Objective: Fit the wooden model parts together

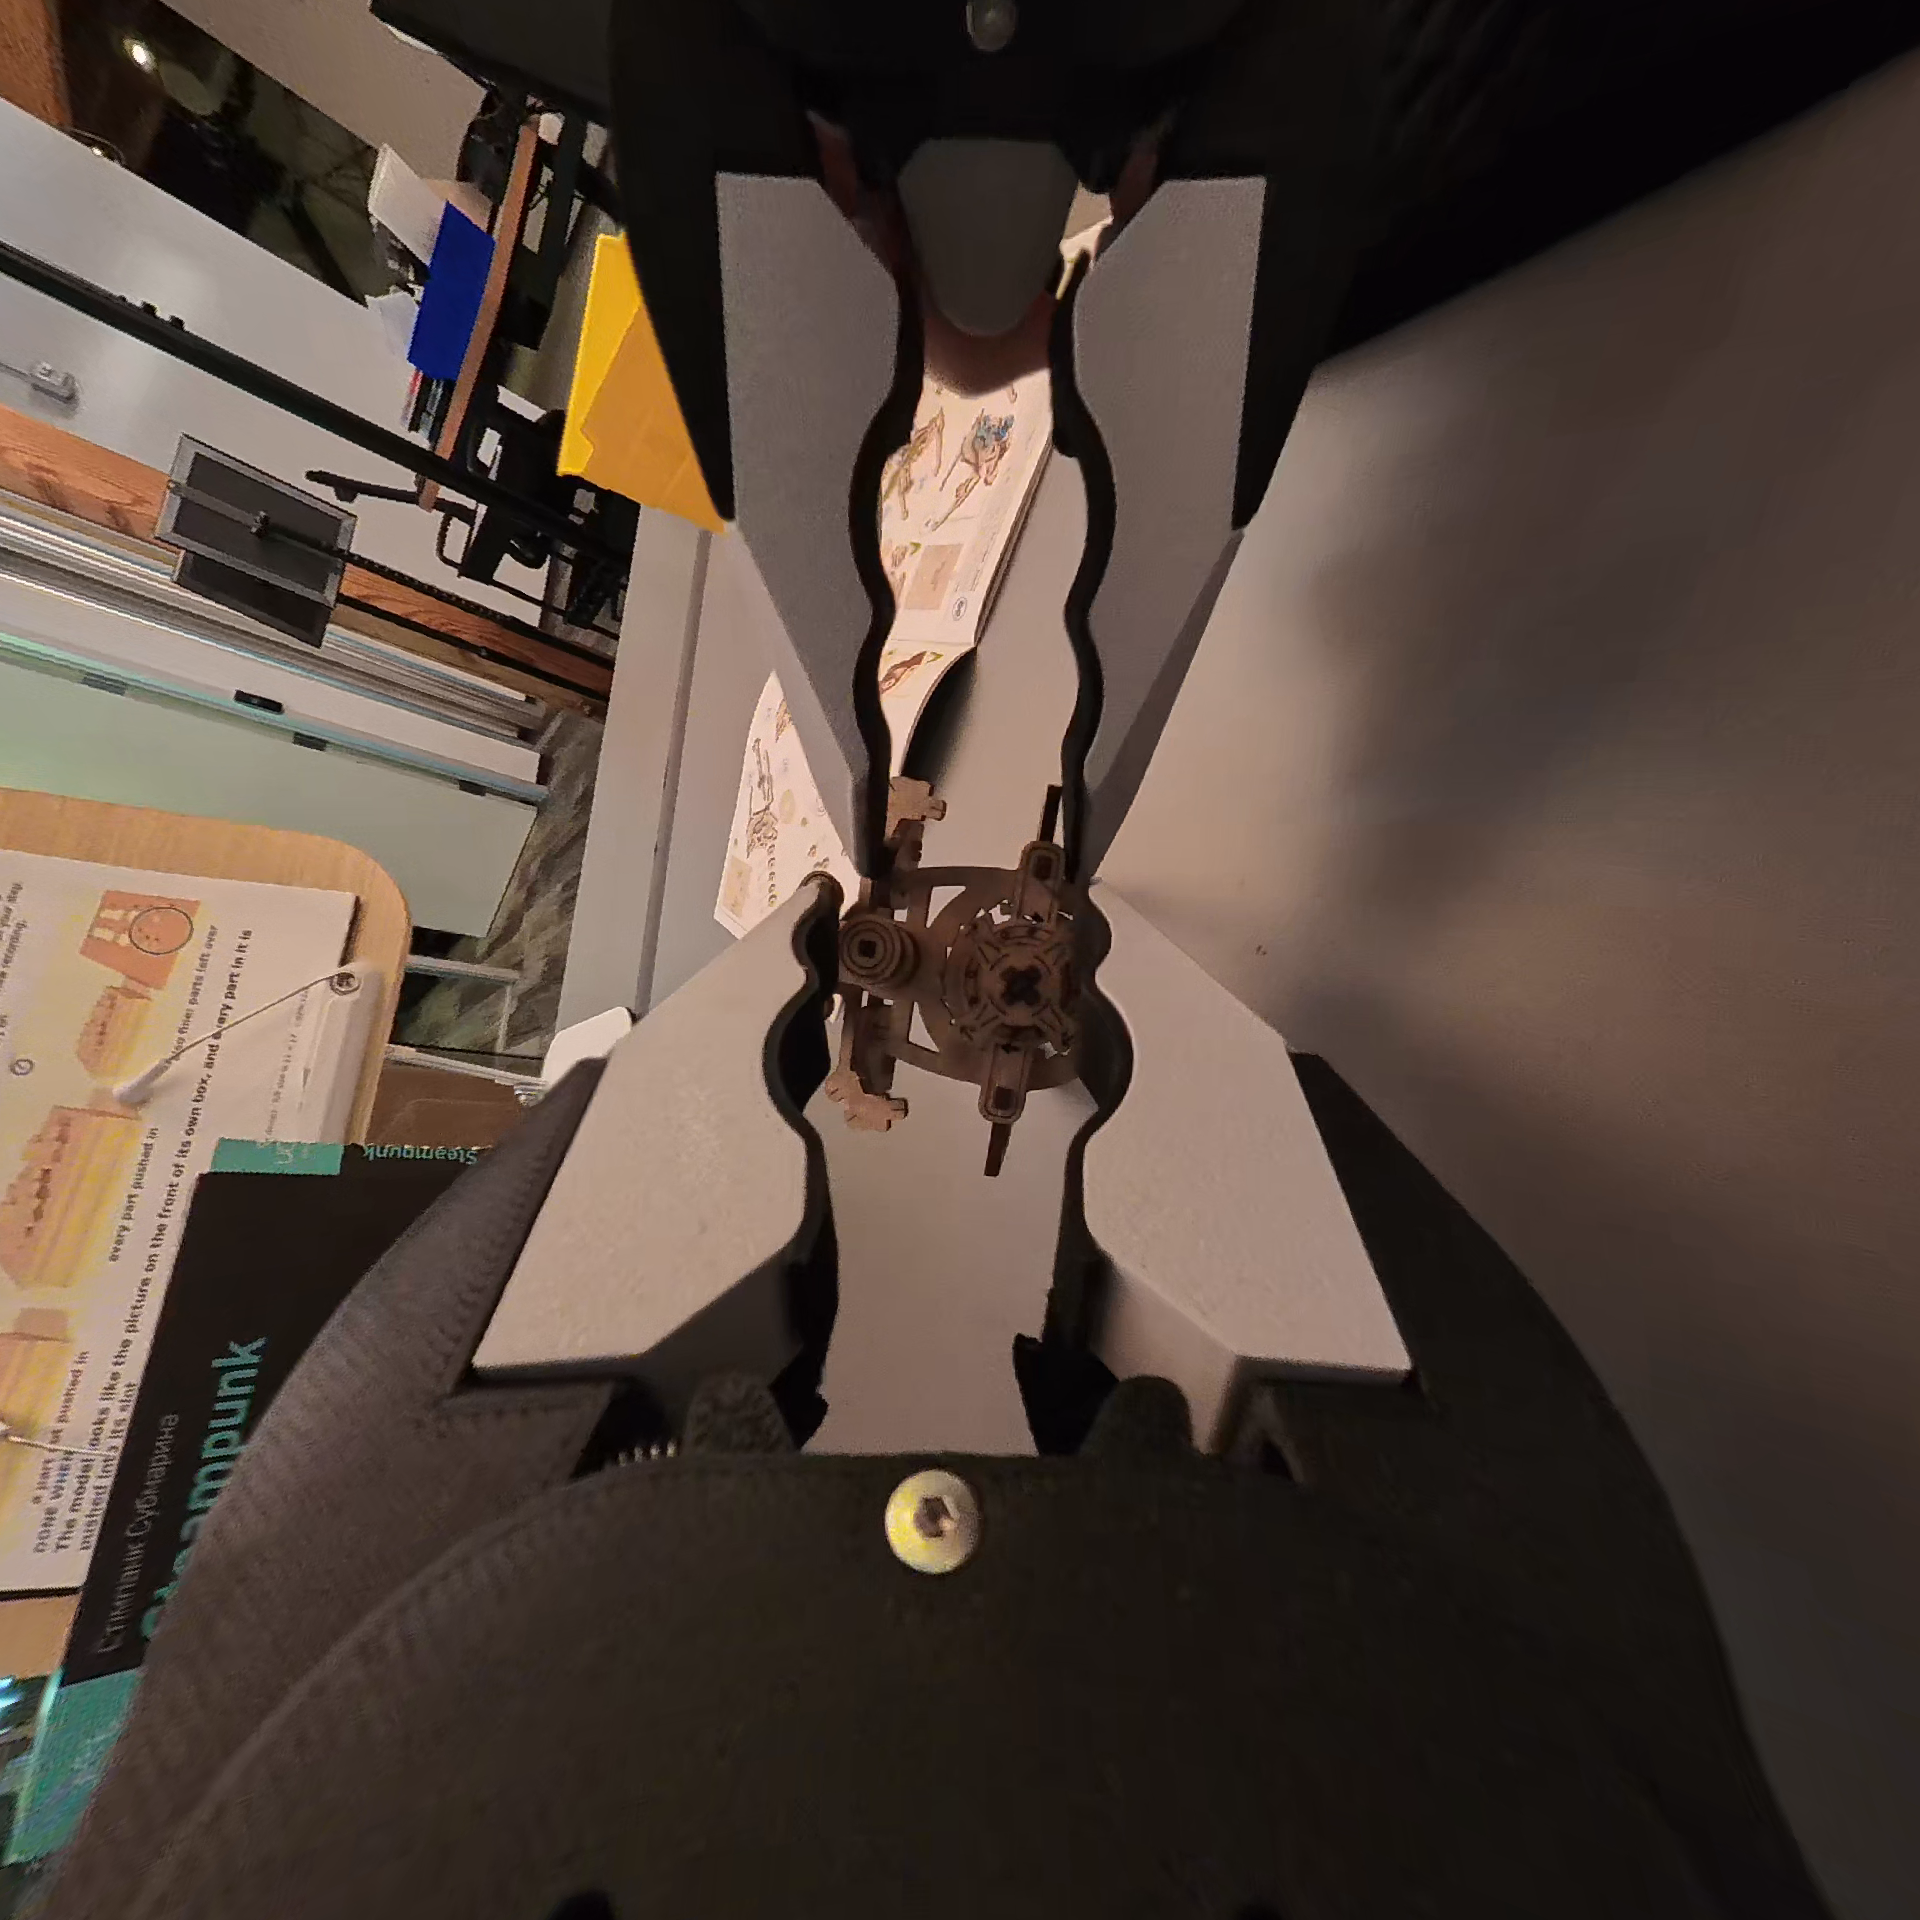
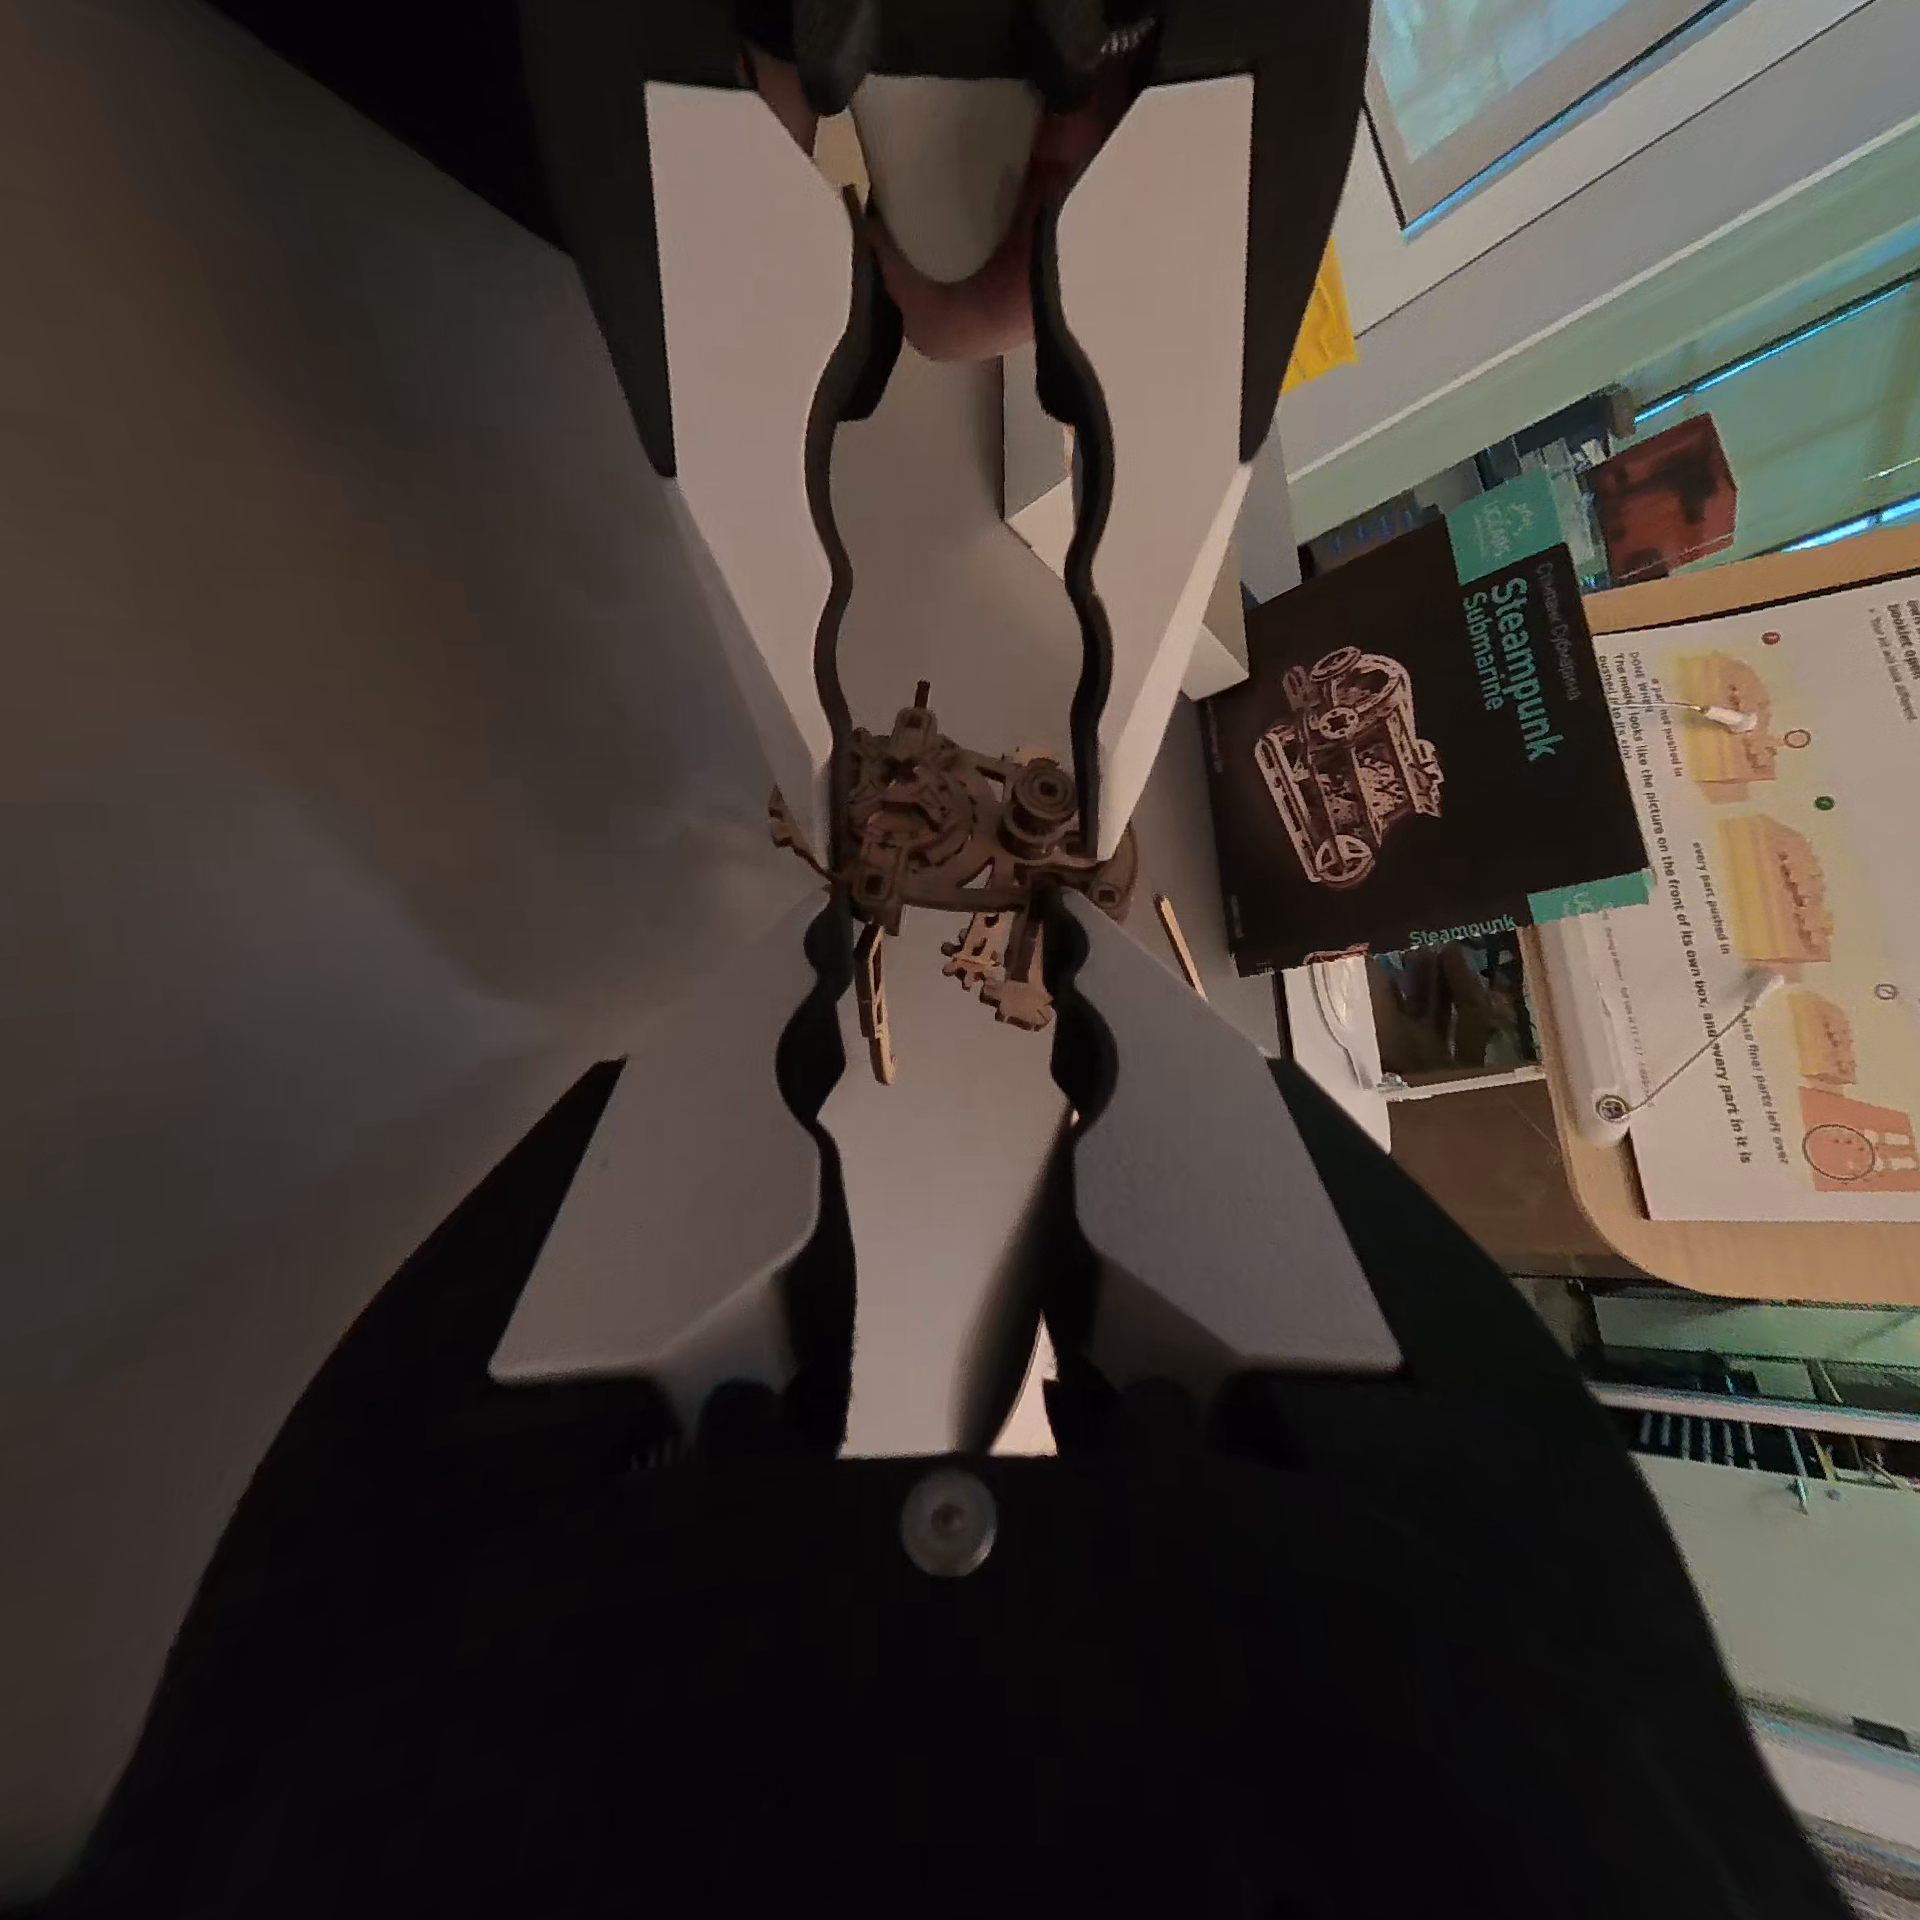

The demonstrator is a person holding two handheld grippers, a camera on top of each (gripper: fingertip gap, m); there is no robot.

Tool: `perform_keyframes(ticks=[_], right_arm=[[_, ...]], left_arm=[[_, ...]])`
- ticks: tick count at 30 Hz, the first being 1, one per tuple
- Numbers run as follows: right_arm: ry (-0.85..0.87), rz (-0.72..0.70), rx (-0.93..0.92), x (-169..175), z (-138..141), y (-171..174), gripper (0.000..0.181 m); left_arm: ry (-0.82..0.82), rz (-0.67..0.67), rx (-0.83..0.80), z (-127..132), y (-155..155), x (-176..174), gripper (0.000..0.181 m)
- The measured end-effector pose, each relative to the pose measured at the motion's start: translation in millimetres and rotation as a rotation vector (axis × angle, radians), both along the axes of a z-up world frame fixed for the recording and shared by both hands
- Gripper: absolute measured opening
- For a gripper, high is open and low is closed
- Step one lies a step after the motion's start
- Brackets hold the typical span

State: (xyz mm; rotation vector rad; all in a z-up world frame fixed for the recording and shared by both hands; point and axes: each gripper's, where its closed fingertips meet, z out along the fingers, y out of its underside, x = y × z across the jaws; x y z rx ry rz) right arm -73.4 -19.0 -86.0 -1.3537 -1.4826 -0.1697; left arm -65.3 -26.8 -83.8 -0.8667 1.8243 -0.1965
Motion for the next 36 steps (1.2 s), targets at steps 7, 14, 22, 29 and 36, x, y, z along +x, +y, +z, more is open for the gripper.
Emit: perform_keyframes(ticks=[7, 14, 22, 29, 36], right_arm=[[0.028, 0.009, 0.023, 0, 4, 1, 0.036], [0.105, 0.066, -0.007, 7, 10, -2, 0.035], [0.302, 0.125, -0.069, 9, 33, -8, 0.036], [0.402, 0.146, -0.142, 10, 39, -9, 0.036], [0.400, 0.158, -0.148, 11, 34, -8, 0.036]], left_arm=[[-0.017, 0.012, -0.029, 2, 4, -1, 0.038], [-0.096, -0.062, -0.247, 18, 4, -13, 0.050], [-0.163, -0.072, -0.392, 26, 17, -23, 0.034], [-0.160, -0.121, -0.375, 28, 6, -22, 0.016], [-0.137, -0.143, -0.319, 26, 2, -22, 0.007]])
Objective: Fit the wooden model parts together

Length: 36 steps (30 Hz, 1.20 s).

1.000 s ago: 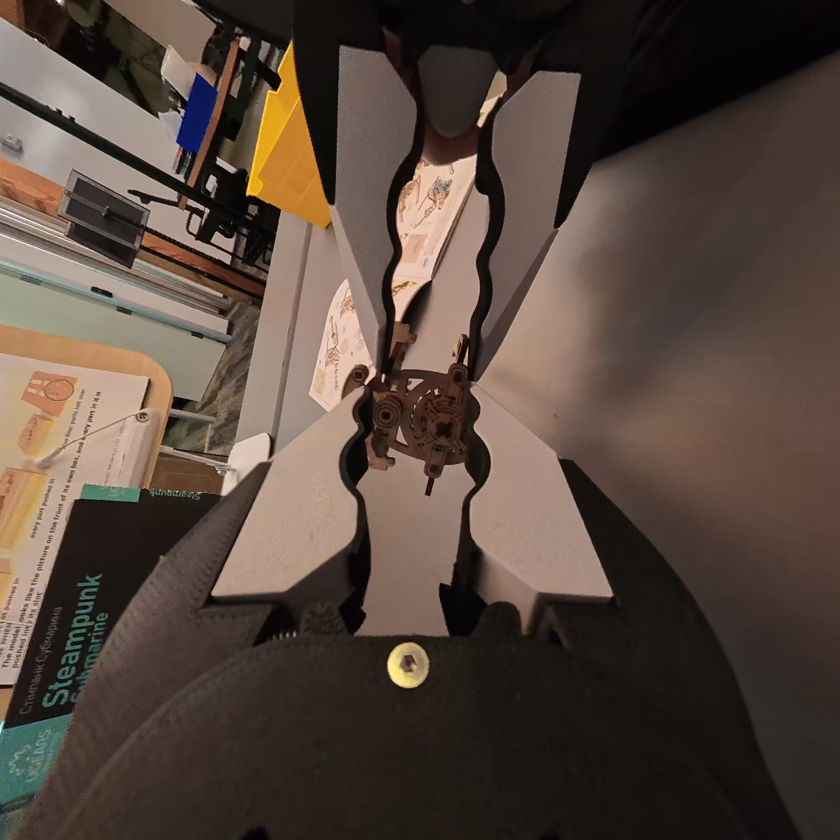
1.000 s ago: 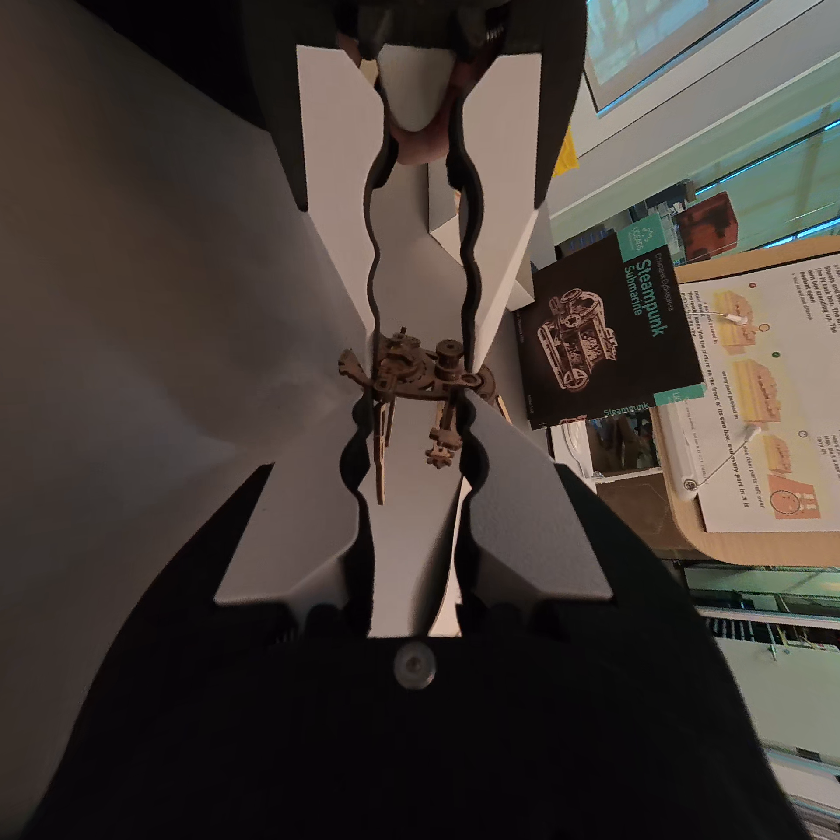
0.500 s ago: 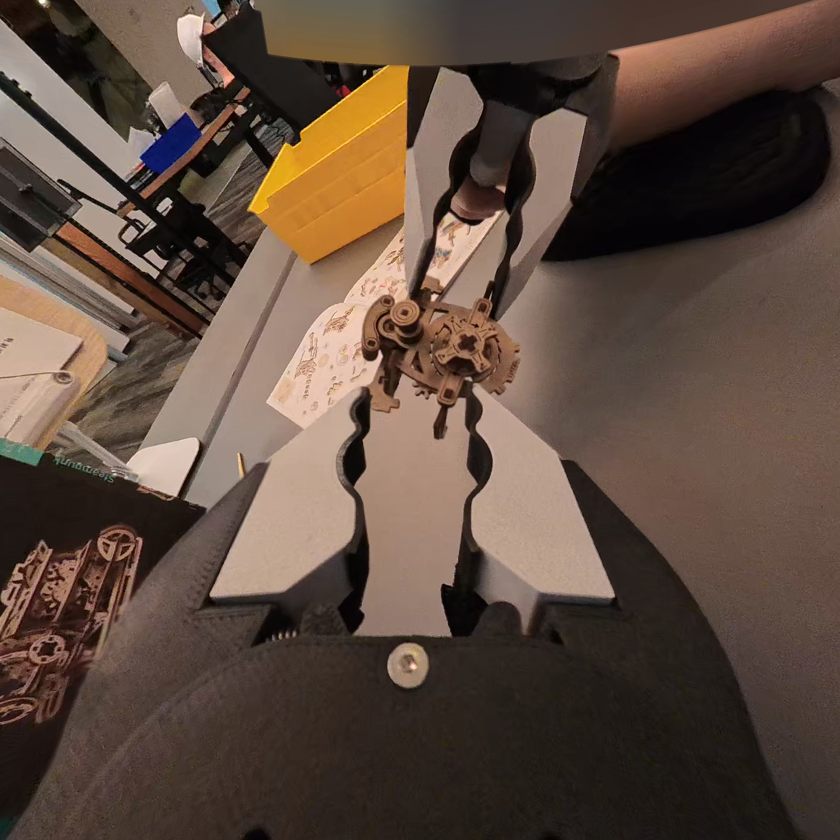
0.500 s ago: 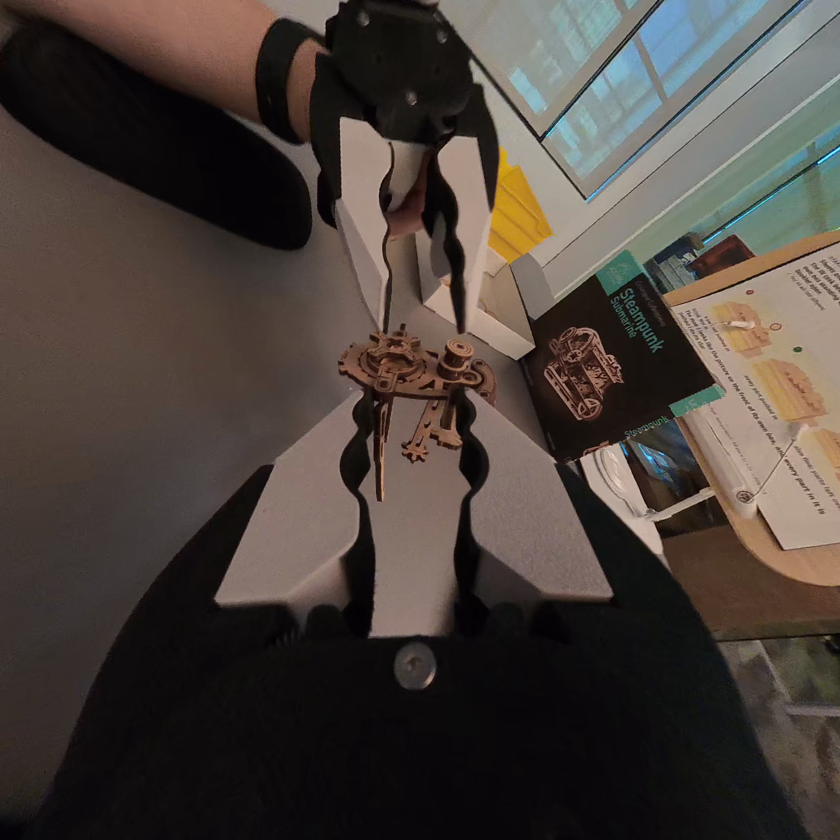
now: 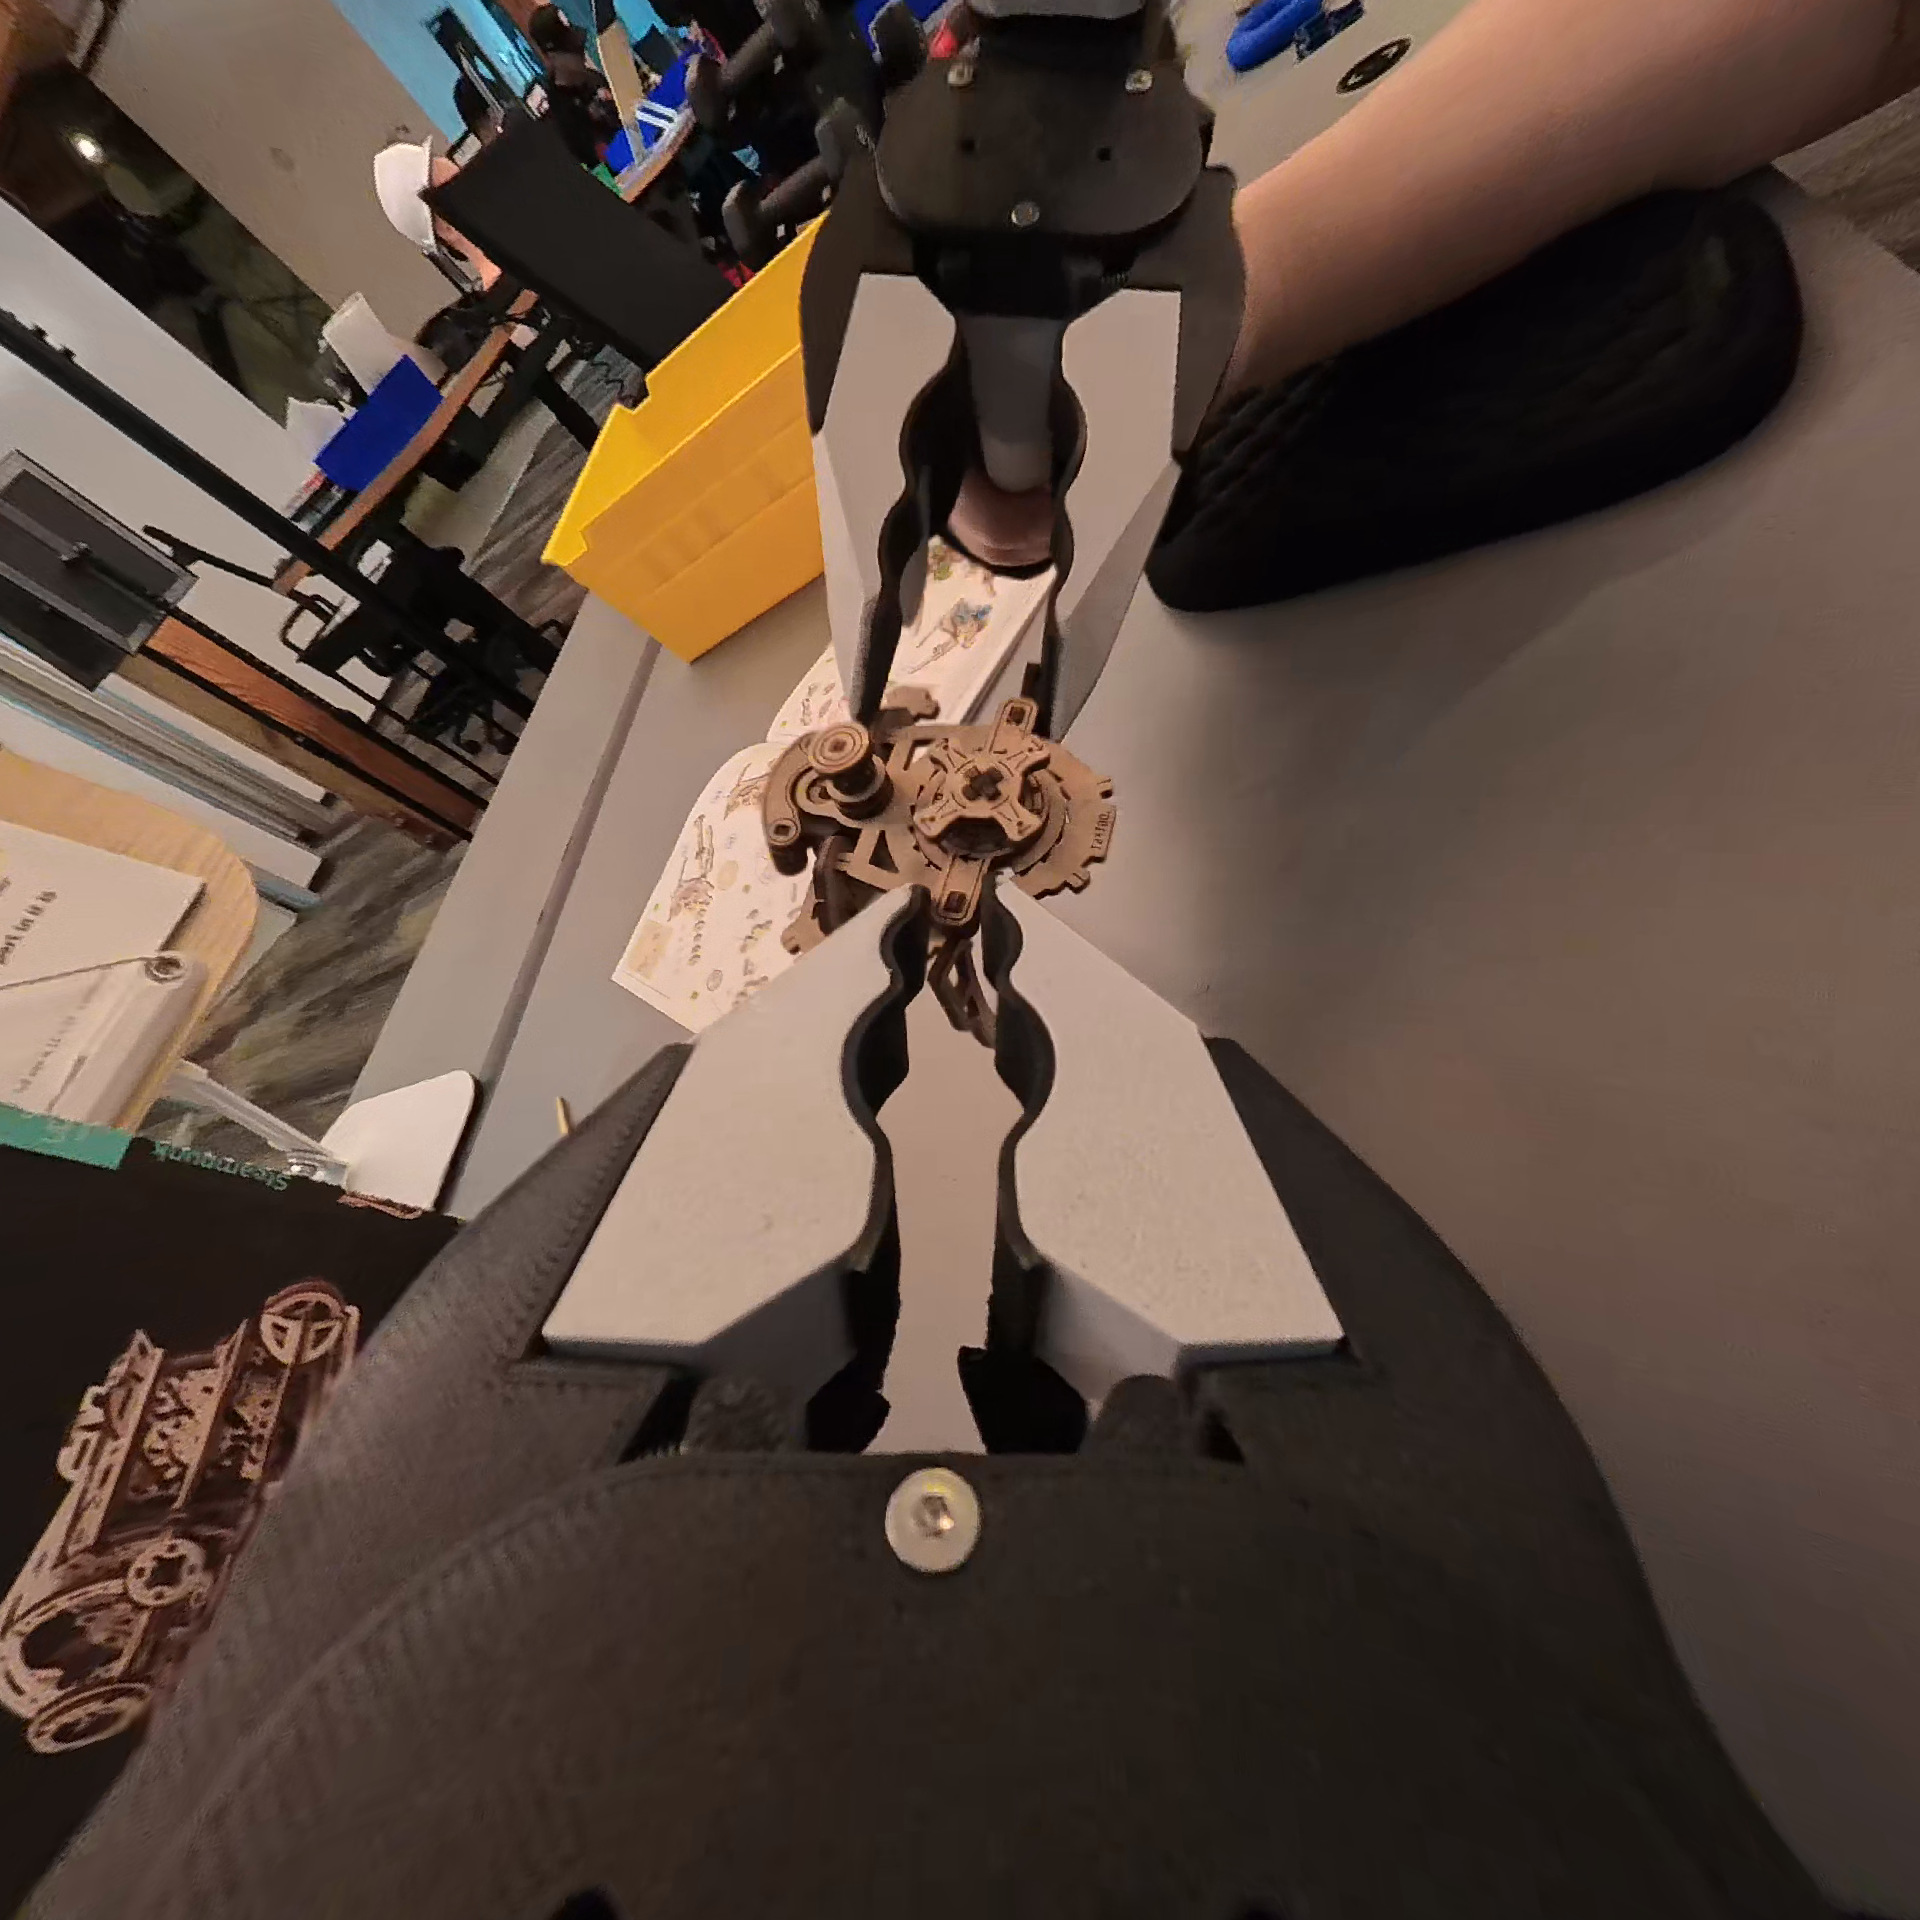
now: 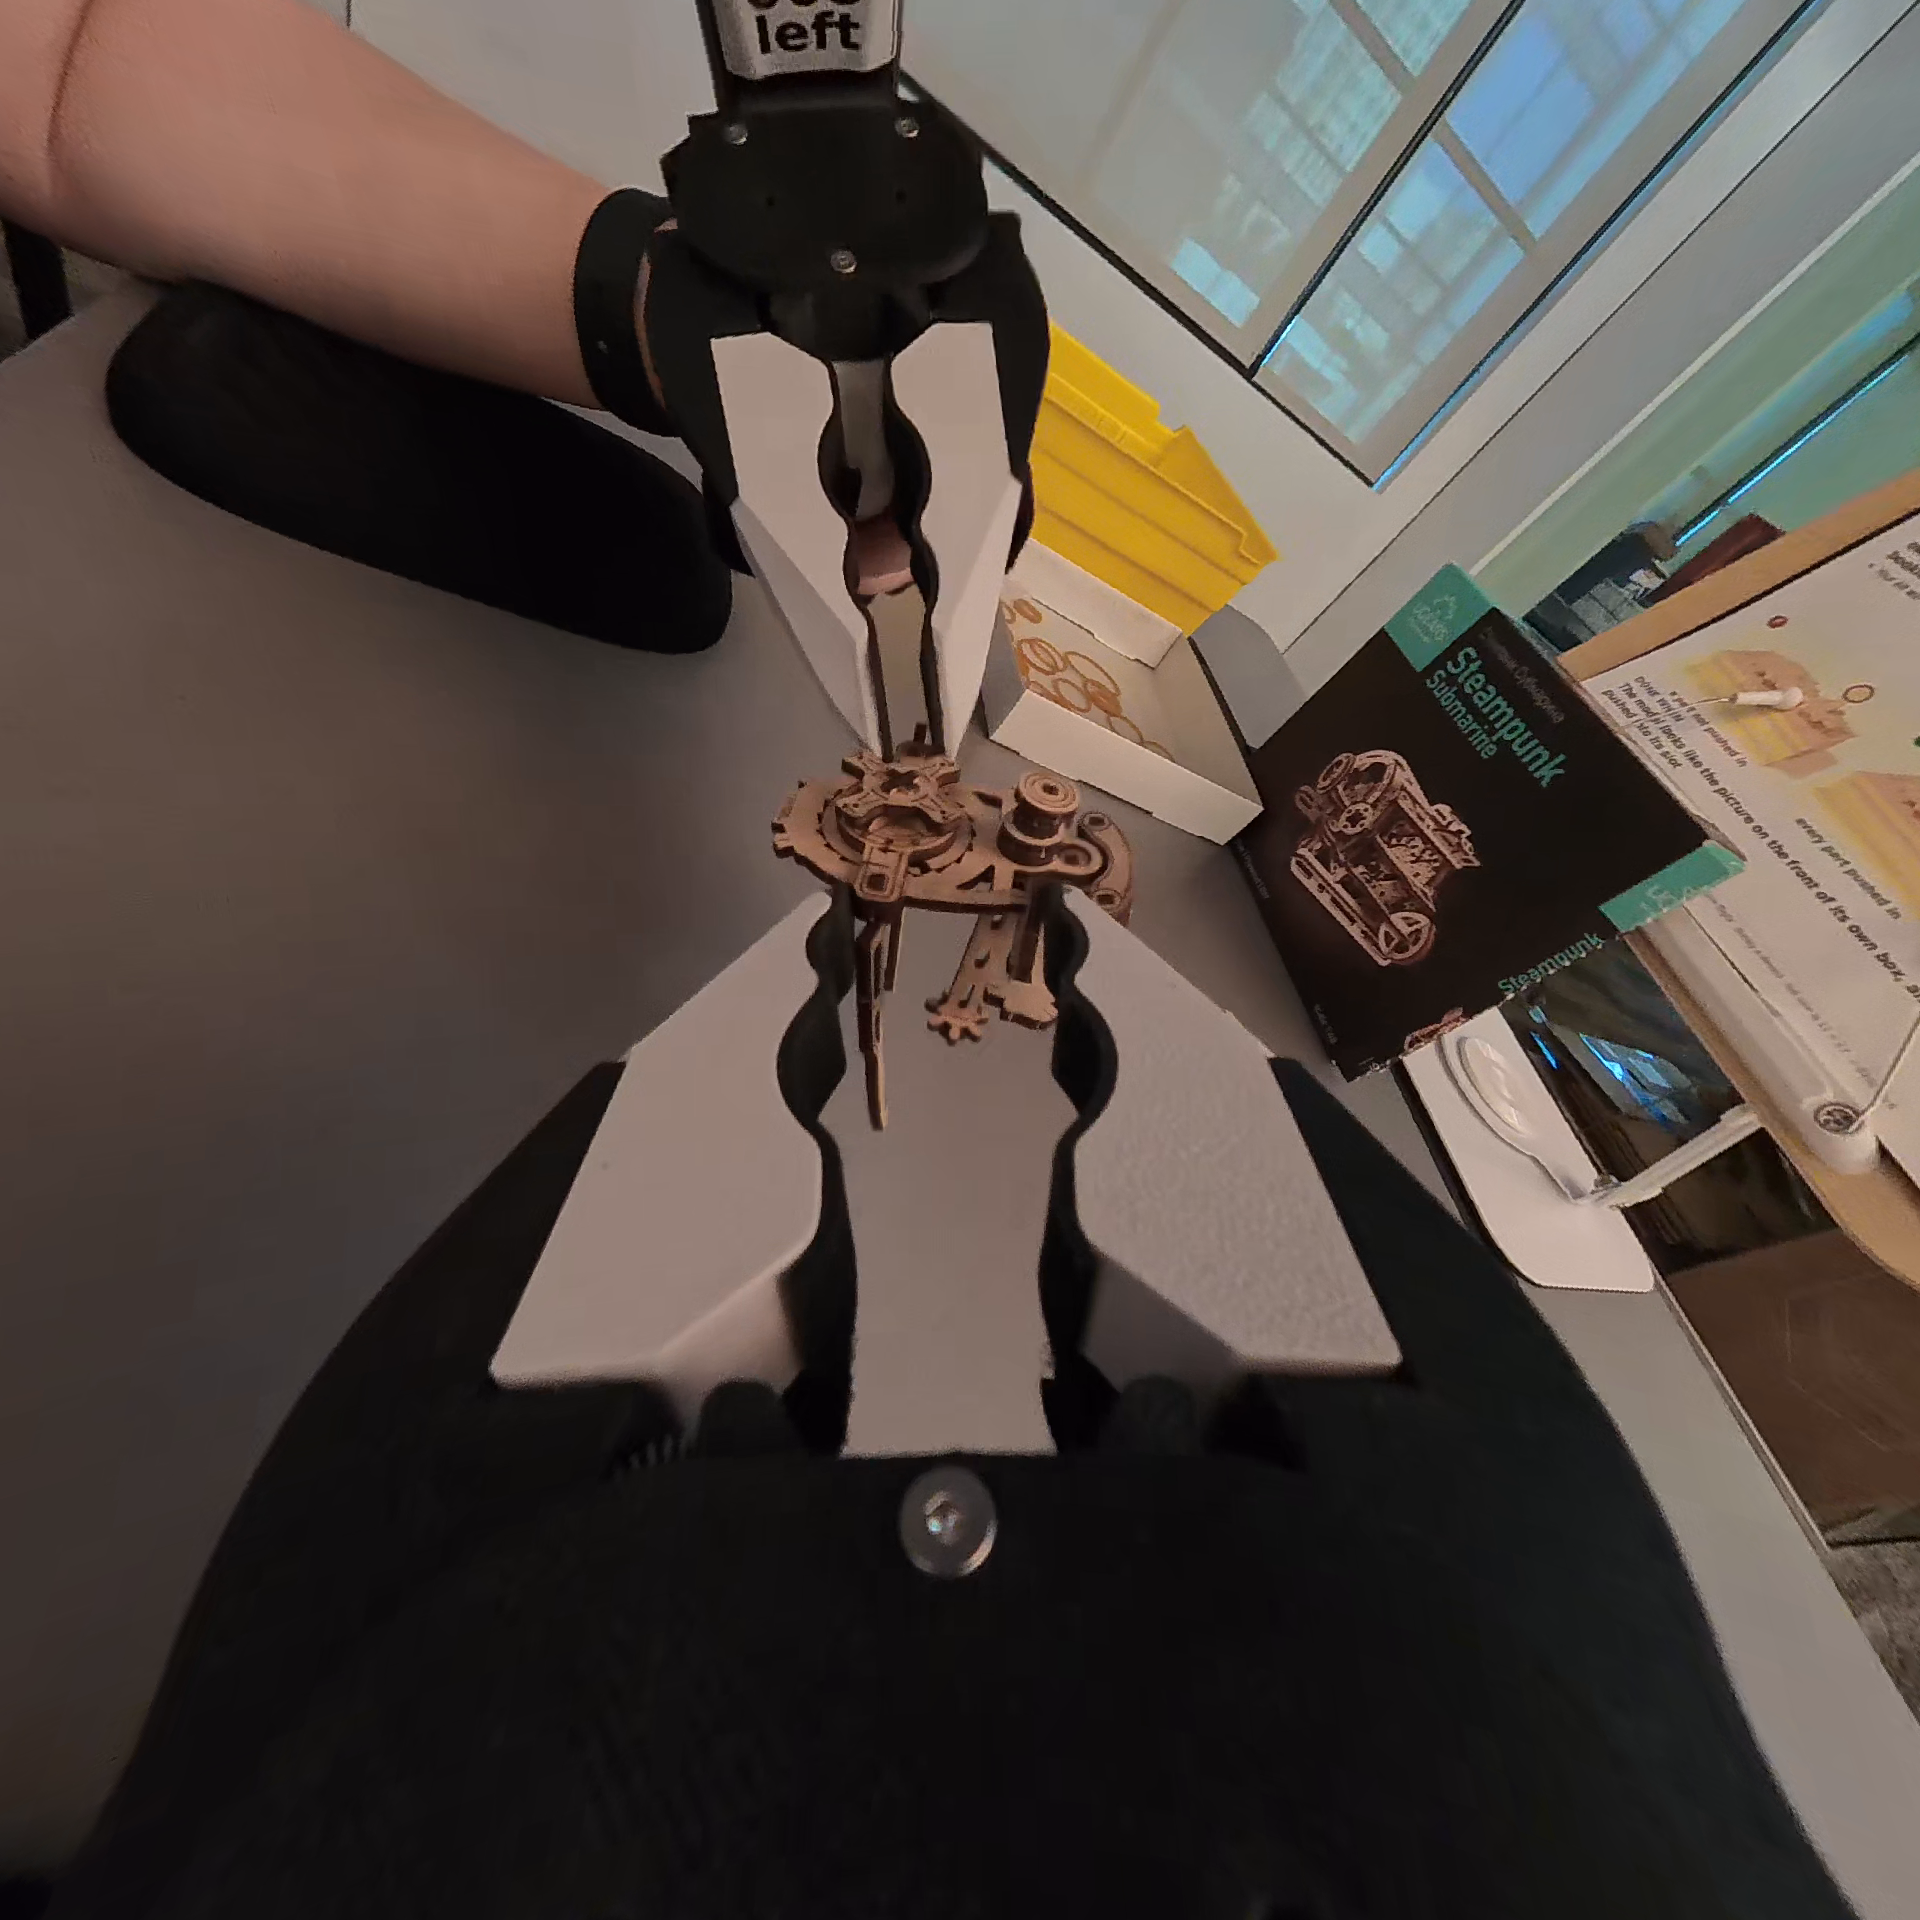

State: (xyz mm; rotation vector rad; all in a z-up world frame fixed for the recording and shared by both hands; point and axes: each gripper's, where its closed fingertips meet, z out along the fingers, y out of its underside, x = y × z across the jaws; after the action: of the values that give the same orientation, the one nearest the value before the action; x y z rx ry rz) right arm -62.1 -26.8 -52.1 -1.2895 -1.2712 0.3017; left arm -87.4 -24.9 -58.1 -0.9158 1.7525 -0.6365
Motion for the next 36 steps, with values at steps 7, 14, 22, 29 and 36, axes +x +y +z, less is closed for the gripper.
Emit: perform_keyframes(ticks=[7, 14, 22, 29, 36], right_arm=[[-0.078, -0.042, 0.023, -1, -13, 6, 0.040], [-0.089, -0.048, -0.004, -2, -20, 8, 0.045], [-0.092, -0.023, -0.054, -4, -24, 5, 0.037], [-0.143, -0.056, 0.008, -2, -17, 6, 0.036], [-0.185, -0.093, 0.040, -1, -15, 8, 0.035]], left_arm=[[0.008, -0.001, 0.119, 2, -5, 0, 0.006], [0.015, -0.022, 0.144, -2, -7, 0, 0.006], [0.016, -0.040, 0.225, -3, -11, 0, 0.006], [-0.011, -0.043, 0.230, 2, -13, 0, 0.006], [-0.026, -0.037, 0.253, 4, -12, 1, 0.006]])
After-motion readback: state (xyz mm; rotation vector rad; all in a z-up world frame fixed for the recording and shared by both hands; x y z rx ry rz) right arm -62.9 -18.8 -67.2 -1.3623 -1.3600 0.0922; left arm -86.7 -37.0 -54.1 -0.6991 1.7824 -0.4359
